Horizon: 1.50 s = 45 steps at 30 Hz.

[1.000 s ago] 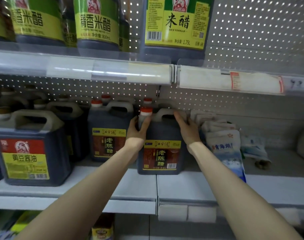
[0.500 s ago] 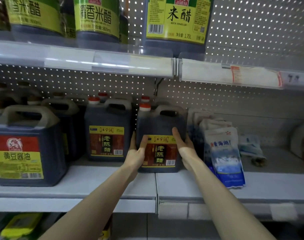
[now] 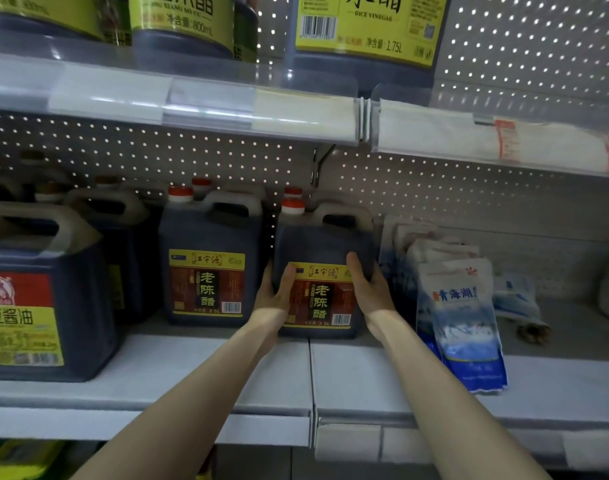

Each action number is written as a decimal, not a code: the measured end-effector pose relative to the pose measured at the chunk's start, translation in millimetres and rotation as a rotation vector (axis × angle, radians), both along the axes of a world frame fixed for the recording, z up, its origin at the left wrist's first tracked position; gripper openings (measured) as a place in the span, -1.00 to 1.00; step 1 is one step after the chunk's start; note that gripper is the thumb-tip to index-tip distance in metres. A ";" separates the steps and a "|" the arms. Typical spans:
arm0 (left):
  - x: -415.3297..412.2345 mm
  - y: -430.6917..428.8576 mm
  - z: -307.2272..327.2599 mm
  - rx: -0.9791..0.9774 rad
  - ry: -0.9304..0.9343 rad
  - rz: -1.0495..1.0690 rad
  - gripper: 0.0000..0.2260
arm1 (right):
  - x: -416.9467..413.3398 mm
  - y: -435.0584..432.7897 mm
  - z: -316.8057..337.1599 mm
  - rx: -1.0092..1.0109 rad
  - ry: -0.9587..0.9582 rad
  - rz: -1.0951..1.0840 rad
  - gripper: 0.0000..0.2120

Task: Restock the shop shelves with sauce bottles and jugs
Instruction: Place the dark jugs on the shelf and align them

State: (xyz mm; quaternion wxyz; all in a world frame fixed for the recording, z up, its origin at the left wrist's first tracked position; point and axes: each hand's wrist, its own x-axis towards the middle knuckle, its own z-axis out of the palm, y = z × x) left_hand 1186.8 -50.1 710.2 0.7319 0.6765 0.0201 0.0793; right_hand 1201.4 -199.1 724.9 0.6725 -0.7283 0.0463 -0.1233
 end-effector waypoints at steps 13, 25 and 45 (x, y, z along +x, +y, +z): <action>22.9 0.0 -1.7 0.046 0.001 -0.002 -0.42 | 19.6 -3.3 -3.2 0.016 -0.072 0.073 -0.20; 22.2 0.9 0.1 0.074 0.018 -0.027 -0.39 | 23.1 -6.0 -5.2 0.032 -0.056 0.074 -0.37; 1.1 10.4 16.1 0.190 0.048 -0.021 -0.45 | 6.4 -3.6 7.9 -0.055 -0.034 0.019 -0.39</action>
